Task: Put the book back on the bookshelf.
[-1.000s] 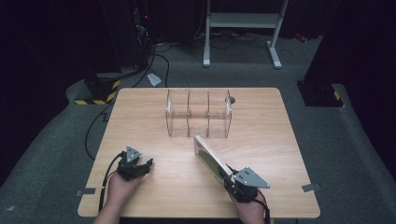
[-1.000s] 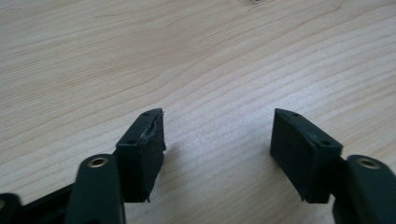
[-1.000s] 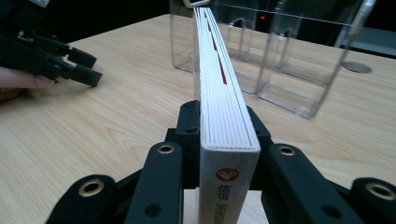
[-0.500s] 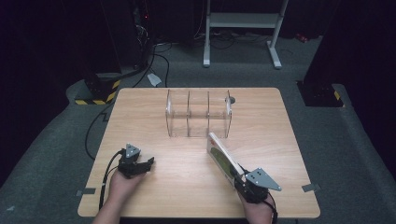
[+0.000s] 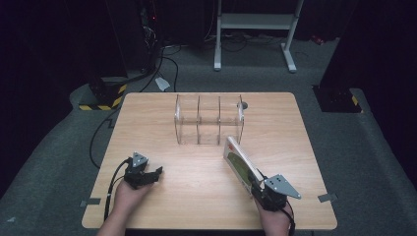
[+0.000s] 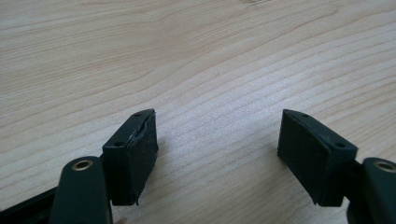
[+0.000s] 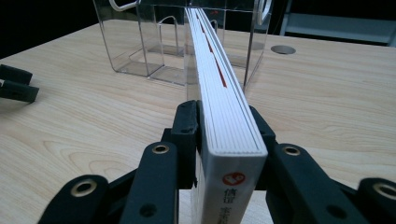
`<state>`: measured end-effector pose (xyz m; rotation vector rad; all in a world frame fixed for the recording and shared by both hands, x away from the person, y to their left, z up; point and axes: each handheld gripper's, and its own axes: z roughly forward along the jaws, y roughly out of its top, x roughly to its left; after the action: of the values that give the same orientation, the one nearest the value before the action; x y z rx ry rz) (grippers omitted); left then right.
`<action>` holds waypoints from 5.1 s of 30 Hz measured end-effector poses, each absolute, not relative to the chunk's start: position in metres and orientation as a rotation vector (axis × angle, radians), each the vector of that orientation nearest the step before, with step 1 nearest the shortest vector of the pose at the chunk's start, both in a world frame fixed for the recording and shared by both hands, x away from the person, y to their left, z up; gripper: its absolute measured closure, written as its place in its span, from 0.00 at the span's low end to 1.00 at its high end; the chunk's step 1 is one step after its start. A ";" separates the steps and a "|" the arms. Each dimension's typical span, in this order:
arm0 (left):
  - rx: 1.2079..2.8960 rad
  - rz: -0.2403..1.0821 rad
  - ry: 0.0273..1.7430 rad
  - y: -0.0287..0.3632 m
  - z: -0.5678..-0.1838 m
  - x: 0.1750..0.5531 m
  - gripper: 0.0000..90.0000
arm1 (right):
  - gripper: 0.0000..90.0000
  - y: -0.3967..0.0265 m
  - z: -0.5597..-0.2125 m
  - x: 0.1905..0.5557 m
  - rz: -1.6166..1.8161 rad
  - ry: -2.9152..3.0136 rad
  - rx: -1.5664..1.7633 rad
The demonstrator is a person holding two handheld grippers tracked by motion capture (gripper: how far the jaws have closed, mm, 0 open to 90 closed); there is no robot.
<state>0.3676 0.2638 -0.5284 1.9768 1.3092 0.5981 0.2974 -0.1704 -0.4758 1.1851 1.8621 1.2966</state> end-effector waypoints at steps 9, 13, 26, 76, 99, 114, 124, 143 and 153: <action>1.986 0.595 1.302 0.264 -0.528 0.367 0.32 | 0.71 -0.166 -0.475 0.301 1.282 1.878 1.187; 1.984 0.595 1.300 0.264 -0.528 0.366 0.32 | 0.83 -0.159 -0.476 0.303 1.262 1.901 1.189; 1.980 0.591 1.299 0.264 -0.528 0.365 0.32 | 0.84 -0.146 -0.464 0.303 1.232 1.834 1.158; 1.982 0.593 1.295 0.264 -0.528 0.365 0.32 | 0.84 -0.105 -0.444 0.419 1.123 1.747 1.244; 1.982 0.594 1.295 0.264 -0.528 0.365 0.32 | 0.84 -0.095 -0.447 0.447 1.067 1.729 1.261; 1.982 0.594 1.295 0.264 -0.528 0.365 0.32 | 0.84 -0.089 -0.454 0.452 1.058 1.714 1.259; 1.984 0.594 1.294 0.264 -0.528 0.365 0.32 | 0.83 -0.088 -0.459 0.447 1.052 1.705 1.306; 1.984 0.595 1.295 0.264 -0.528 0.364 0.32 | 0.82 -0.093 -0.469 0.441 1.054 1.702 1.334; 1.985 0.595 1.295 0.264 -0.528 0.364 0.32 | 0.65 -0.099 -0.469 0.437 1.078 1.732 1.356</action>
<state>0.3641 0.2639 -0.5283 1.9853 1.2947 0.5948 0.4371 -0.0986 -0.4688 1.3561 1.7323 1.0781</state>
